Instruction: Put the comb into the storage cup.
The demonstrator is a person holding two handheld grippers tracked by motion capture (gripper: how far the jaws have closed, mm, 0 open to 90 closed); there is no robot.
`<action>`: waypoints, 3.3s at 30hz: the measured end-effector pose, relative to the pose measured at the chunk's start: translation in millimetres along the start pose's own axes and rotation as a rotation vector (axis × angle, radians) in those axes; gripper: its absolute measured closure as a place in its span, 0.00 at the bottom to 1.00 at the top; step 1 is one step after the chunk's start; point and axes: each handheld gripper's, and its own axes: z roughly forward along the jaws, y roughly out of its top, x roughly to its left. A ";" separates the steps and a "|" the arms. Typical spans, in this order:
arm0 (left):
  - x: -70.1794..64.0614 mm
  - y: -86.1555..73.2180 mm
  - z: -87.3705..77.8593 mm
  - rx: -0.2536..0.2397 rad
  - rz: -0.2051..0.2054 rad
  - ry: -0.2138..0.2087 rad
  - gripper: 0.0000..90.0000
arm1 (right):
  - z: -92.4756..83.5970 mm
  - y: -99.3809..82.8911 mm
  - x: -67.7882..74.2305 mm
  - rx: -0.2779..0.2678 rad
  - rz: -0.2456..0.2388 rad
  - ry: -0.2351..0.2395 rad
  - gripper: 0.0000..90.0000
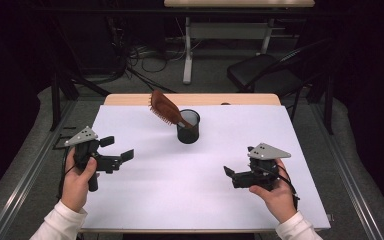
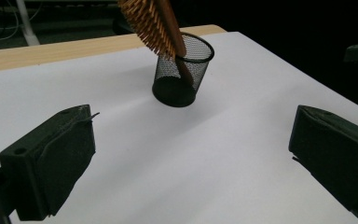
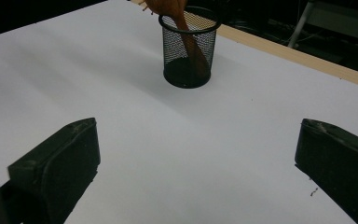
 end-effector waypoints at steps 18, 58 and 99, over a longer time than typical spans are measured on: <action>9.5 -43.2 -10.4 -0.005 -0.007 0.059 0.01 | -13.2 -31.7 -12.8 0.020 0.044 -0.063 0.00; 29.1 -91.6 -0.8 -0.072 -0.056 0.147 0.01 | -9.0 -82.4 -42.5 0.004 0.156 -0.208 0.00; 44.6 -104.5 -1.9 -0.087 -0.100 0.220 0.01 | -12.0 -96.1 -64.7 -0.002 0.271 -0.292 0.00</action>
